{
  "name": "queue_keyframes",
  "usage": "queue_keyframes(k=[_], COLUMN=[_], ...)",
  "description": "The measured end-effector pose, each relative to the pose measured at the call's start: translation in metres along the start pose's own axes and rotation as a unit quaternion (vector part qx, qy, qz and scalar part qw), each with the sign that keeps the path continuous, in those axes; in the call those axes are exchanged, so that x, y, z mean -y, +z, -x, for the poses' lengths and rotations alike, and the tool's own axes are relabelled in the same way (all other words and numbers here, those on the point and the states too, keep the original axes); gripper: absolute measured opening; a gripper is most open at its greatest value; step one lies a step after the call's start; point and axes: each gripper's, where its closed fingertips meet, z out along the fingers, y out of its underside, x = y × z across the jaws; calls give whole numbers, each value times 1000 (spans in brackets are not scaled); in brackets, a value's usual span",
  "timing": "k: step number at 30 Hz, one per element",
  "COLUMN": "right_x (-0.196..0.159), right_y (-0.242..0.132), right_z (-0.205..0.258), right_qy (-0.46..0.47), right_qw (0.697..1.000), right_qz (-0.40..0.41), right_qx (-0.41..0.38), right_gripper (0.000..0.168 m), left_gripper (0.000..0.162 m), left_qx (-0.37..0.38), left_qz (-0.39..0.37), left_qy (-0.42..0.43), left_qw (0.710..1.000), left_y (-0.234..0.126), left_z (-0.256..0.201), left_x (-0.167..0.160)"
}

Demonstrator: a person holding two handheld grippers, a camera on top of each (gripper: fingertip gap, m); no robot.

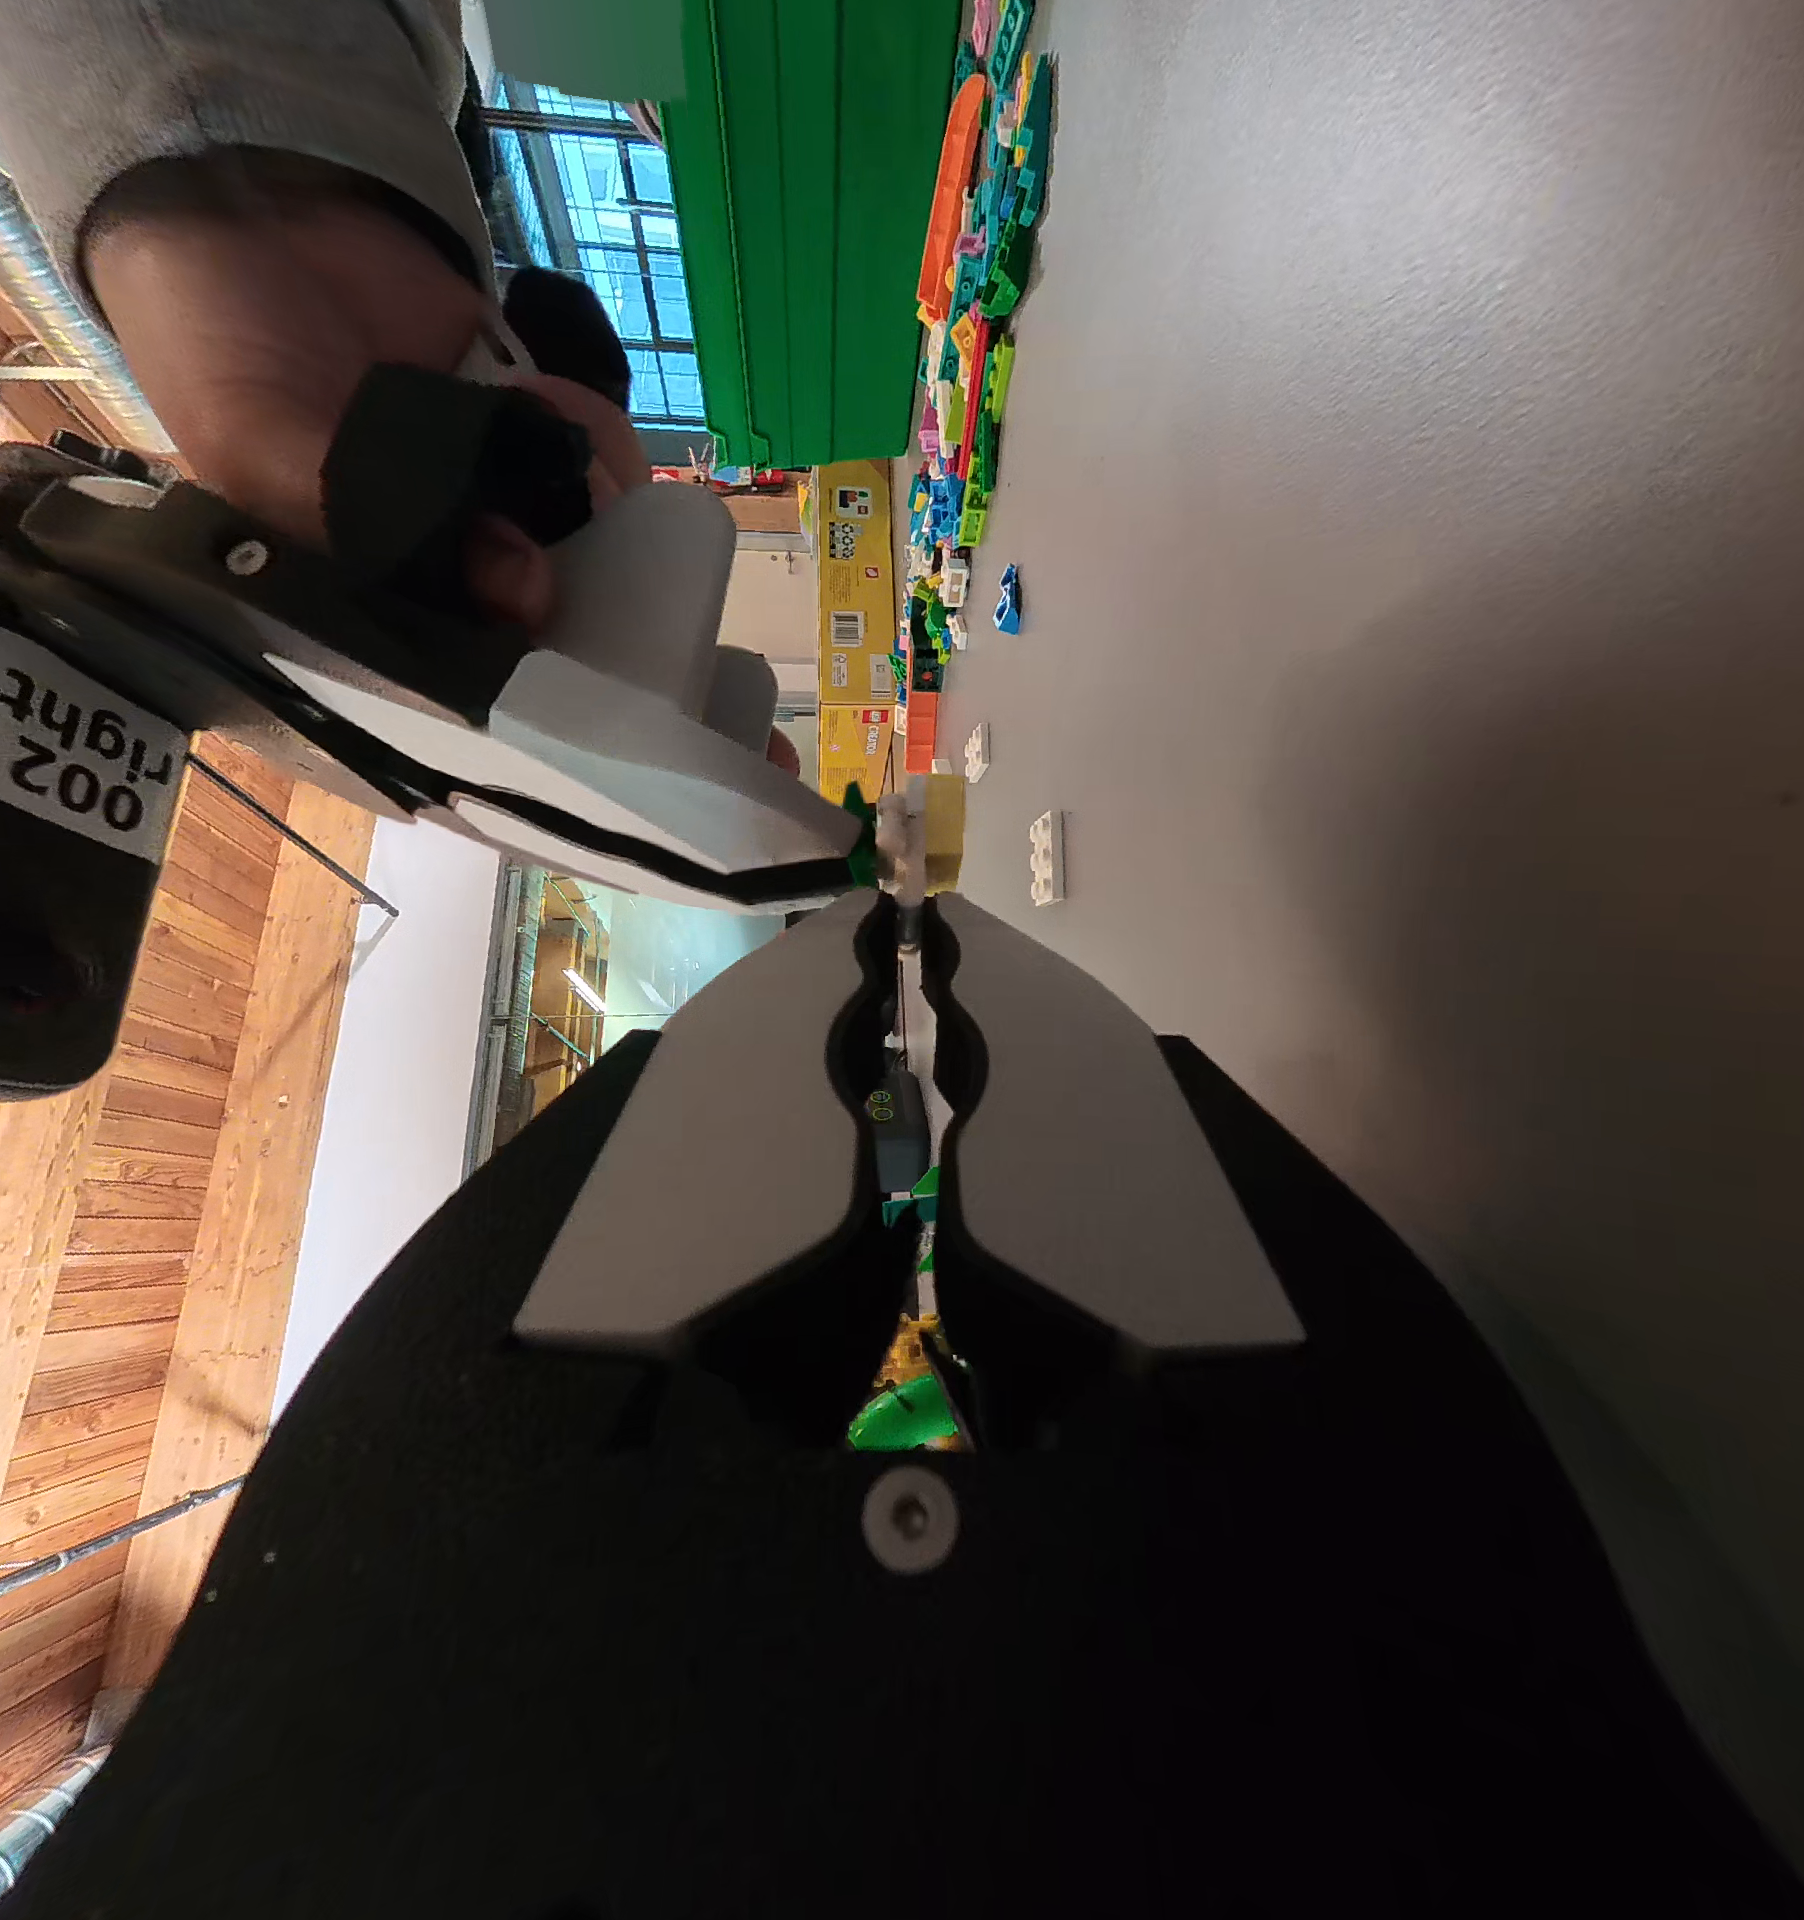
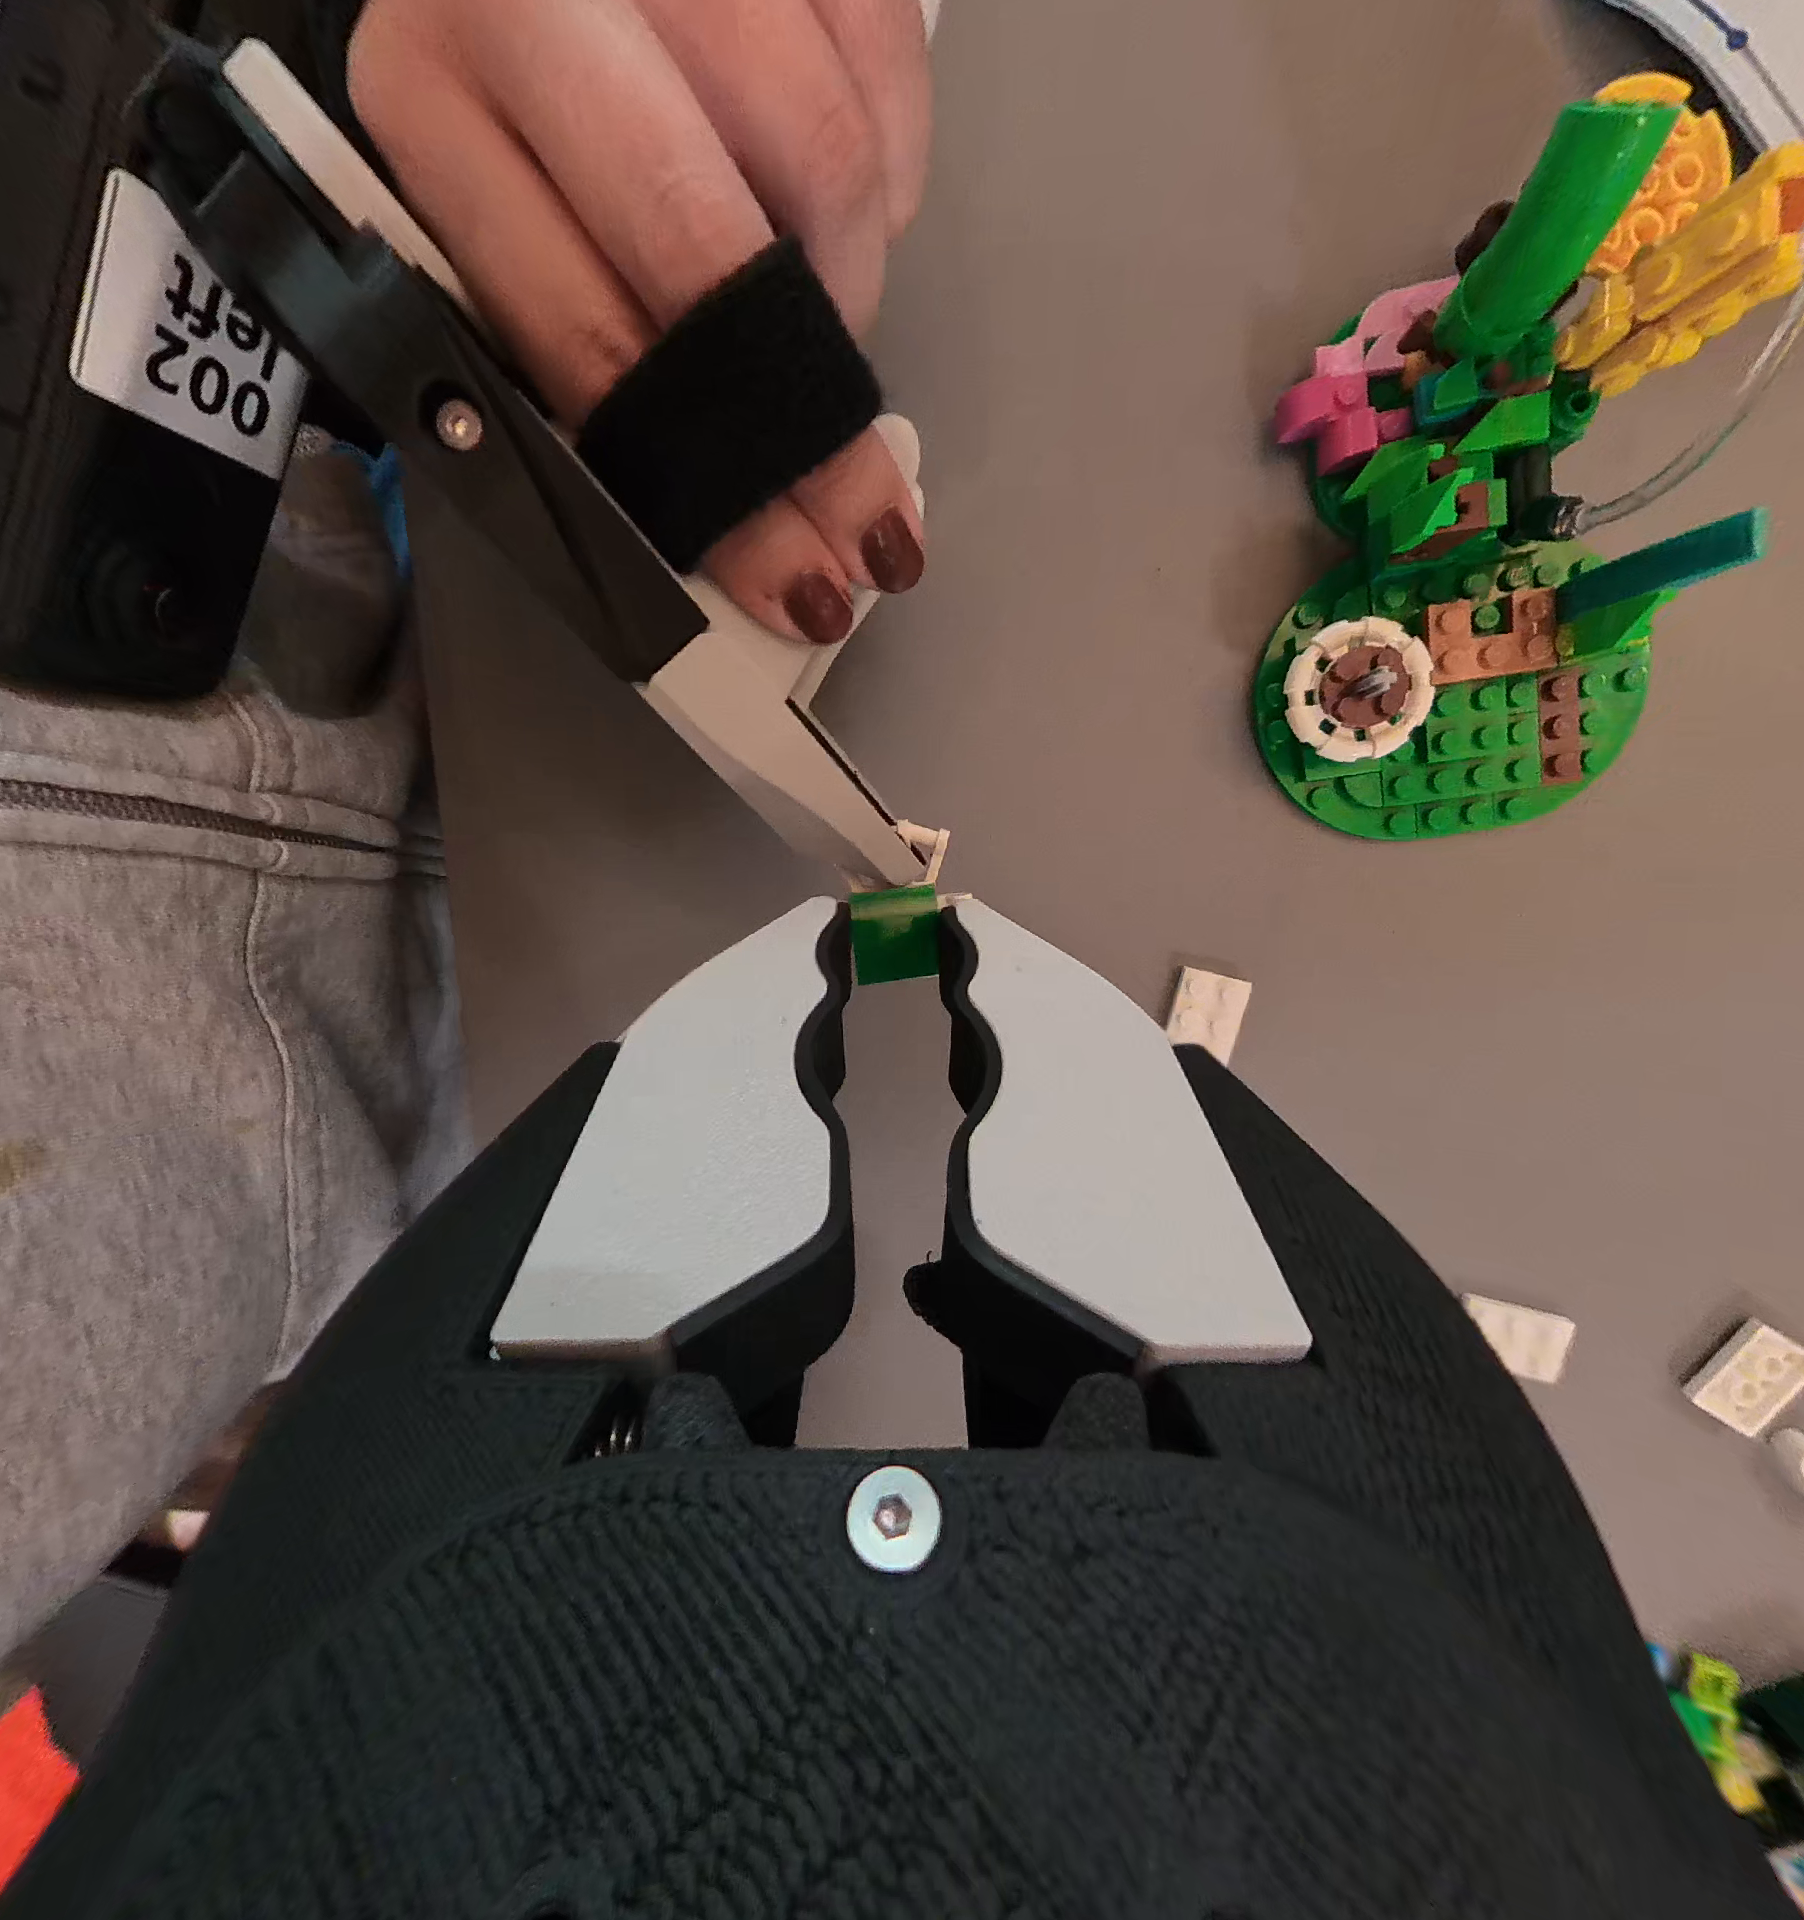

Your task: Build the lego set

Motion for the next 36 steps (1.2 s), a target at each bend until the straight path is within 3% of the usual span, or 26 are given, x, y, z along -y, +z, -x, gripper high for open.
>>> queue_keyframes(k=[7, 36], right_x=[0, -1], right_y=[-1, -4], right_z=[0, -3], right_qy=[36, 29], right_qw=[999, 1000], right_qz=[-3, -10], right_qx=[10, -7], right_gripper=[14, 18], left_gripper=[4, 4], left_qx=[0, 7], left_qz=[-1, 0], left_qy=[0, 2], left_qw=[1000, 1000], left_y=[0, 0], left_z=[0, 3], left_x=[0, 0])
